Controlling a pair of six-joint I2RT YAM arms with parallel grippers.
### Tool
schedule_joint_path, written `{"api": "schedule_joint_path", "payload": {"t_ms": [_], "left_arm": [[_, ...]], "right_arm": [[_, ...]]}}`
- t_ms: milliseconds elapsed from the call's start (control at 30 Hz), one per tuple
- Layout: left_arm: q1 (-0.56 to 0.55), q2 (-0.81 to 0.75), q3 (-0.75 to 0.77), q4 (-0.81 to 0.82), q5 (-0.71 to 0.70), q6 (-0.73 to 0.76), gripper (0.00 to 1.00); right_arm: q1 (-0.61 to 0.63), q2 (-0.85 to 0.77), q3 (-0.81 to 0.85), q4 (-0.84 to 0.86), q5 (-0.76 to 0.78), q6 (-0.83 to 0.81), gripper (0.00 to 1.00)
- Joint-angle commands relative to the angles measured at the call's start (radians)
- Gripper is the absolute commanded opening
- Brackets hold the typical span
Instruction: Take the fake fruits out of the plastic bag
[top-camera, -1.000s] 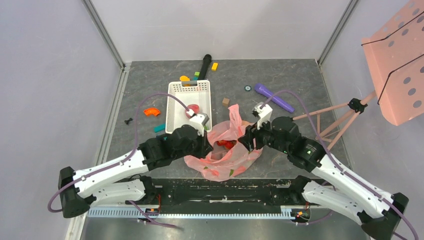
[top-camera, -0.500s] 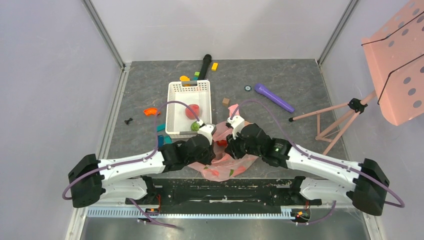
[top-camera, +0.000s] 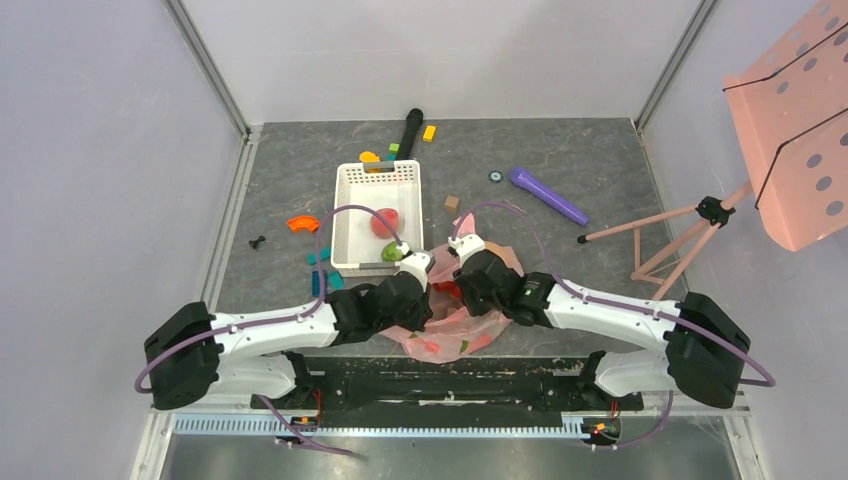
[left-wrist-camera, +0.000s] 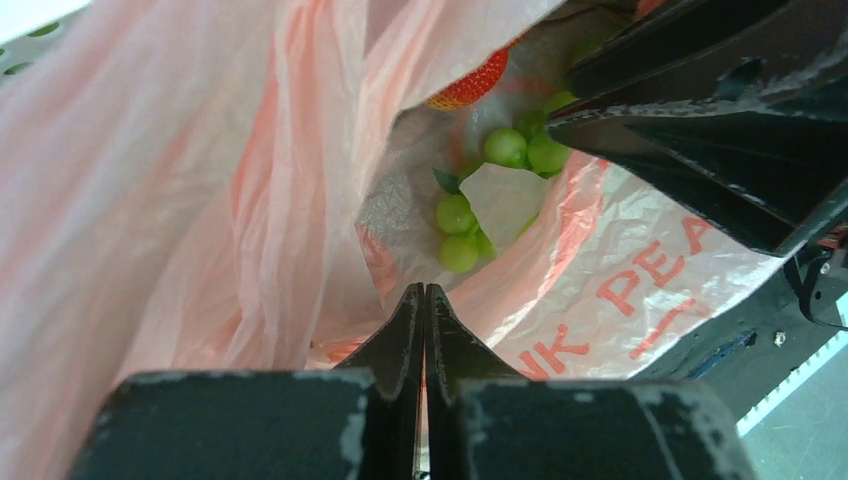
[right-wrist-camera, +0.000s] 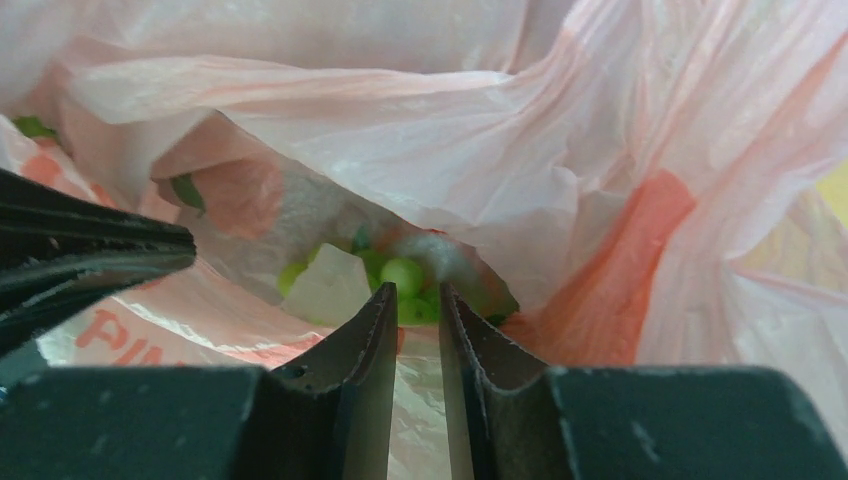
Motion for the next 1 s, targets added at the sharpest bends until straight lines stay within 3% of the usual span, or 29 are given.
{"api": "schedule_joint_path", "payload": {"t_ms": [0, 233, 567, 767, 967], "left_arm": [[-0.003, 0.028, -0.007, 0.054, -0.027, -0.035, 0.02], [-0.002, 0.08, -0.002, 0.081, -0.014, -0.041, 0.02], [-0.003, 0.135, 0.006, 0.112, 0.016, -0.042, 0.02], [-0.003, 0.164, 0.013, 0.135, 0.032, -0.044, 0.02], [-0.002, 0.148, 0.028, 0.132, 0.033, -0.04, 0.02]], "right_arm": [[0.003, -0.057, 0.012, -0.083, 0.051, 0.039, 0.24], [0.003, -0.195, -0.106, -0.125, 0.043, 0.092, 0.27], [0.003, -0.227, -0.249, -0.117, 0.034, 0.143, 0.27], [0.003, -0.284, -0.241, -0.118, 0.033, 0.139, 0.31], [0.003, -0.398, -0.176, 0.044, -0.052, 0.108, 0.37]]}}
